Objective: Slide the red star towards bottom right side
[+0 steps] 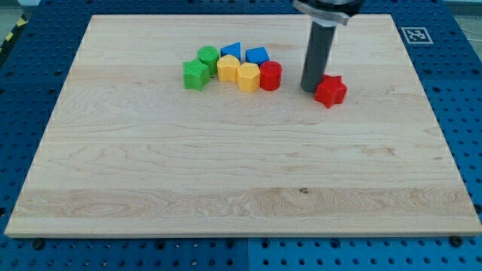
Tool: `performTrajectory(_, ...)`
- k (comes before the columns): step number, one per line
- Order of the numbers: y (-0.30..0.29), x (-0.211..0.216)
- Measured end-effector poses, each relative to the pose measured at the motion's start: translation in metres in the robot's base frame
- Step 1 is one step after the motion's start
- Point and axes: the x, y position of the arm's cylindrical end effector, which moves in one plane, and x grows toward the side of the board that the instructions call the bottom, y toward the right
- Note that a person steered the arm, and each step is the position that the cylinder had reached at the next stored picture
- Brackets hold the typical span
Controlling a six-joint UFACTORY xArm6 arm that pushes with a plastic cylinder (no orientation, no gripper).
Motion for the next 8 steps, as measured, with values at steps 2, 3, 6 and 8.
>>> performTrajectory(2, 0.044, 0.012)
performTrajectory(3, 0.065, 0.02)
performTrajectory(6, 0.1, 0.051)
performTrajectory(8, 0.102, 0.068)
